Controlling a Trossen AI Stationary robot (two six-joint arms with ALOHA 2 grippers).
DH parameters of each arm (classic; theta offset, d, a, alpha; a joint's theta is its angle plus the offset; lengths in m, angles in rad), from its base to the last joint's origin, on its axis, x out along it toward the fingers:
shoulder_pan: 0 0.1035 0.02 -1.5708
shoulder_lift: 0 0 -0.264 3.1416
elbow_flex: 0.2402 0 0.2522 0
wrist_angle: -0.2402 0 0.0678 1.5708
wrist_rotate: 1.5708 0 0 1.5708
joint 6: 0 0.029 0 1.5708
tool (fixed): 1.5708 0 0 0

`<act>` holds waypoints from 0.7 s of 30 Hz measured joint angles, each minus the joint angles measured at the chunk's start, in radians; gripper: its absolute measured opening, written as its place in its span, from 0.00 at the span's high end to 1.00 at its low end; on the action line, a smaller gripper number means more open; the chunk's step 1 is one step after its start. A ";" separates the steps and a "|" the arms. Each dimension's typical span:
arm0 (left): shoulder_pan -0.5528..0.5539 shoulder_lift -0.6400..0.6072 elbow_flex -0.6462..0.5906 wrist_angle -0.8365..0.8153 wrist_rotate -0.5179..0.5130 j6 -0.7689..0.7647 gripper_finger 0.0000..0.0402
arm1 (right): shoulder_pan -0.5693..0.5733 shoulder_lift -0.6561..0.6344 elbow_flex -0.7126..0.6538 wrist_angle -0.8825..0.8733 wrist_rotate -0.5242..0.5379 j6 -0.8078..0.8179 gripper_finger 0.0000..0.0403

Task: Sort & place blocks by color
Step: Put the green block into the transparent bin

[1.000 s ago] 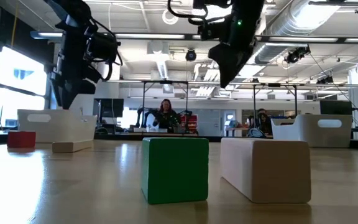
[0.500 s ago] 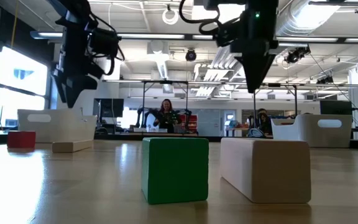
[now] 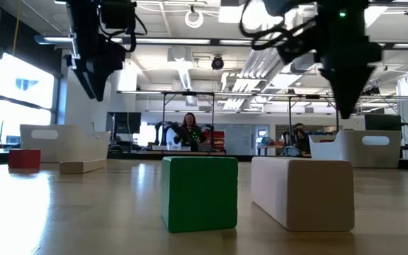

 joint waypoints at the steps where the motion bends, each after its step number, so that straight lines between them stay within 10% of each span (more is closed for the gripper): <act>1: -0.009 -0.003 0.000 0.000 0.000 -0.007 0.55 | 0.012 0.000 -0.014 -0.012 -0.005 0.017 0.41; 21: -0.063 -0.010 0.000 -0.001 0.008 -0.034 0.55 | 0.270 -0.083 -0.226 -0.006 -0.337 0.362 0.41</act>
